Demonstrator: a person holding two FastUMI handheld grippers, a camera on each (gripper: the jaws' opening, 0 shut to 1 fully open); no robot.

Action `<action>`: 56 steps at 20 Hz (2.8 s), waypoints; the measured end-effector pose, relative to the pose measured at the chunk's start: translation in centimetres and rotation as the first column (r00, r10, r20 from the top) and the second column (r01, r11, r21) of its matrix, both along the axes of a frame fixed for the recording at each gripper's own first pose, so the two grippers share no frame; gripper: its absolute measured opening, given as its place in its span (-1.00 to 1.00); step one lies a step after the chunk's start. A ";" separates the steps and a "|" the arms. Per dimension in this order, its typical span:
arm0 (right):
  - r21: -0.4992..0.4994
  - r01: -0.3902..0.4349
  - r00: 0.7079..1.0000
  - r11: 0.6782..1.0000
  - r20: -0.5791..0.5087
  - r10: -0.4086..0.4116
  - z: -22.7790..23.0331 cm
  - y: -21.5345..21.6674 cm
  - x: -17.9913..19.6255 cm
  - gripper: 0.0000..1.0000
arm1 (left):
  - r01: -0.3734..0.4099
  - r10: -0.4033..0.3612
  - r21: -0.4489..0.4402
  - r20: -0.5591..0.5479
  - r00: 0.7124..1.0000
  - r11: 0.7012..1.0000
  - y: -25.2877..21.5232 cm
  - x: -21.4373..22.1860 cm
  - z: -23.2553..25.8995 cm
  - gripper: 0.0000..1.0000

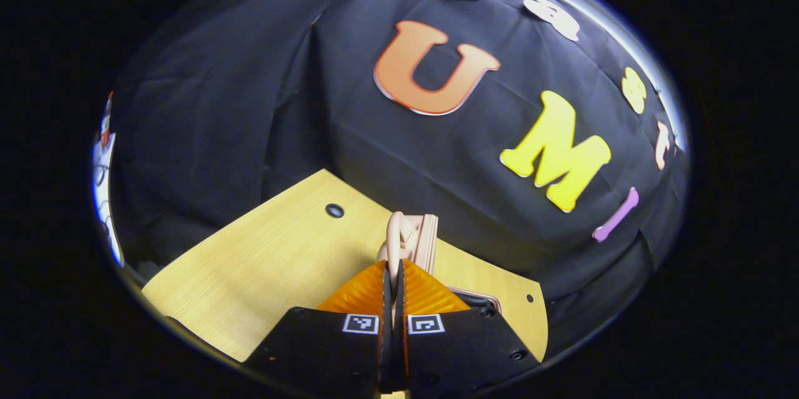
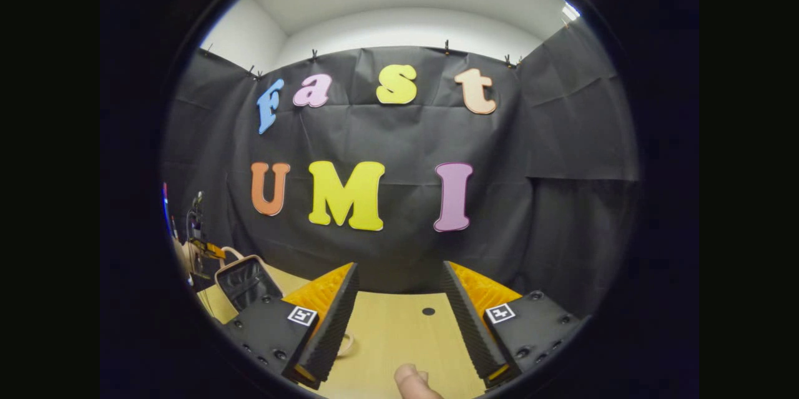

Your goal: First open the suitcase, pack the skin care products into it, and then close the suitcase.

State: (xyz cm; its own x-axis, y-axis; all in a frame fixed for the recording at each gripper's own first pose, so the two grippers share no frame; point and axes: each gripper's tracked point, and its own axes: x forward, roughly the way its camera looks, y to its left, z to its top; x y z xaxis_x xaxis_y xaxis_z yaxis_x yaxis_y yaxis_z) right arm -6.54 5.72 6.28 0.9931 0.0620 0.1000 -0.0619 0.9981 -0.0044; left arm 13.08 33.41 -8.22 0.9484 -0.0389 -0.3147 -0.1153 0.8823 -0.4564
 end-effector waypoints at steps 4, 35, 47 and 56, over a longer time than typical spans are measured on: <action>-0.017 -0.045 0.999 0.999 0.012 0.045 0.1 -1.6 -0.4 0.58 | 0.056 -0.065 0.187 0.039 0.997 0.981 -6.0 -0.8 2.8 -0.94; -0.006 -0.066 0.983 0.998 -0.172 0.064 -6.5 -7.8 2.5 0.55 | 0.522 -0.465 0.183 -0.282 0.840 0.833 -40.8 -1.4 -12.5 -0.93; -0.006 -0.004 0.977 1.000 -0.211 0.002 -7.5 -7.4 2.8 0.58 | 0.439 -0.378 0.113 -0.348 0.858 0.891 -42.2 -1.3 -14.2 0.08; -0.019 0.007 0.979 1.000 -0.203 -0.011 -6.4 -2.4 3.8 0.58 | 0.205 -0.179 0.390 -0.101 0.979 0.898 -32.0 -2.4 0.2 1.00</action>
State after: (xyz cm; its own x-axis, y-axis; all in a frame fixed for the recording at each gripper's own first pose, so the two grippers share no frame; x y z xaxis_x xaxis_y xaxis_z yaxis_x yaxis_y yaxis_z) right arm -2.75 3.30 -0.09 0.9930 0.0527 -0.1053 -0.0541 0.9985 -0.0108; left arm 10.72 1.44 -8.03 0.9136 -0.0784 -0.3990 0.0584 0.9964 -0.0619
